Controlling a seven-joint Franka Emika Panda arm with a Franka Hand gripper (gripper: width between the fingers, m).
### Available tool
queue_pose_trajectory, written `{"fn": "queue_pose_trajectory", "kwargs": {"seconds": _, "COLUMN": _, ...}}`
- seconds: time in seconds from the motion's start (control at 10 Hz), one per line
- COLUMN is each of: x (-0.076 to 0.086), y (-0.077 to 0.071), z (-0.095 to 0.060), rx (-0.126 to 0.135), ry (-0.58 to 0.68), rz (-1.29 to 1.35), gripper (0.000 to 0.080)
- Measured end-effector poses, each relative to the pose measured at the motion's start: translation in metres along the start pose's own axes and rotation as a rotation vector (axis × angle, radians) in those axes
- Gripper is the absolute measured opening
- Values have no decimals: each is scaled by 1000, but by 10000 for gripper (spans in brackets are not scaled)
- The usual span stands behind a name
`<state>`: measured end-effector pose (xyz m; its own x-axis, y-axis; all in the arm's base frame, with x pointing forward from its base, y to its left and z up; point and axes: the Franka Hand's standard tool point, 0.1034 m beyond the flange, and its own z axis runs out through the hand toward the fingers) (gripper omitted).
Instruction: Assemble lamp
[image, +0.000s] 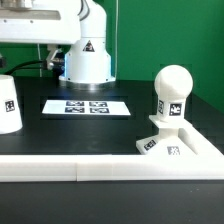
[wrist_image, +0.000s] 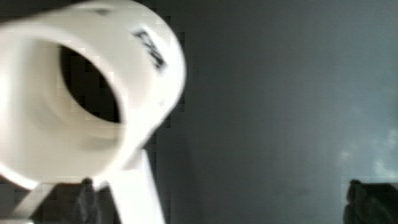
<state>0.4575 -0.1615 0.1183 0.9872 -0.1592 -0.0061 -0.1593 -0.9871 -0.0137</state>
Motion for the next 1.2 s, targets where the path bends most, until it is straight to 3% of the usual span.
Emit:
{"fn": "queue_pose_trajectory", "kwargs": {"seconds": 0.1, "x": -2, "y": 8, "z": 0, "rx": -3, "ry": 1, "rz": 5, "gripper": 699}}
{"fn": "queue_pose_trajectory", "kwargs": {"seconds": 0.4, "x": -7, "y": 3, "z": 7, "rx": -5, "ry": -14, "rz": -5, "gripper": 699}}
{"fn": "queue_pose_trajectory", "kwargs": {"seconds": 1.0, "x": -10, "y": 5, "z": 32, "rx": -45, "ry": -33, "rz": -20, "gripper": 699}}
{"fn": "queue_pose_trajectory", "kwargs": {"seconds": 1.2, "x": -10, "y": 4, "z": 33, "rx": -46, "ry": -34, "rz": -23, "gripper": 699}}
